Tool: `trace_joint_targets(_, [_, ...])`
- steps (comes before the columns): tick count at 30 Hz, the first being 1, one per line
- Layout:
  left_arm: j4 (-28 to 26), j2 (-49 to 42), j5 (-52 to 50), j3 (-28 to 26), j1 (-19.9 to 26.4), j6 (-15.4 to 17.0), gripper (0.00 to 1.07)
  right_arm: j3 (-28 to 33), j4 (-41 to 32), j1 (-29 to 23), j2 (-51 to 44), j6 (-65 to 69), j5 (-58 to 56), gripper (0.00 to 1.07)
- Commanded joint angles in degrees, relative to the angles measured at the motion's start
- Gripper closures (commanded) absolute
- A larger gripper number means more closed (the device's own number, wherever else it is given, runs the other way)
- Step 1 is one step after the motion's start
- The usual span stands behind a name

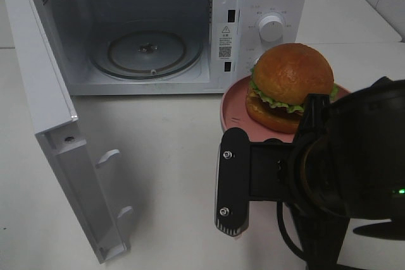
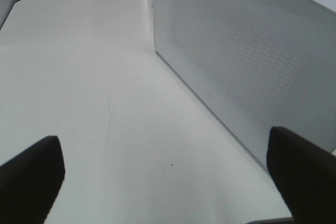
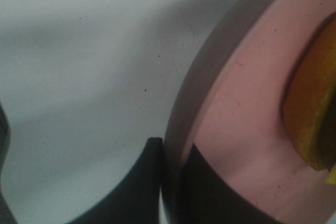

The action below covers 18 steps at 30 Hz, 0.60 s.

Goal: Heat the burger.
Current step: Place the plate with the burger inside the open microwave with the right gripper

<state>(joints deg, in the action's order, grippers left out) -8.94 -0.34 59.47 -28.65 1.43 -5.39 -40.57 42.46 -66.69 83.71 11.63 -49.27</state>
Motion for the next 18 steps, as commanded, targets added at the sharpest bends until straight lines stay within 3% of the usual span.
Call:
trace_joint_targets(1, [-0.11, -1.32, -0.57, 0.23, -0.34, 0.29, 0.07, 0.23, 4.01, -0.23, -0.34, -2.23, 0.4, 1.06])
trace_joint_targets(18, [-0.11, -1.32, -0.57, 0.23, -0.34, 0.29, 0.07, 0.23, 4.01, -0.23, -0.34, -15.58, 9.8, 1.05])
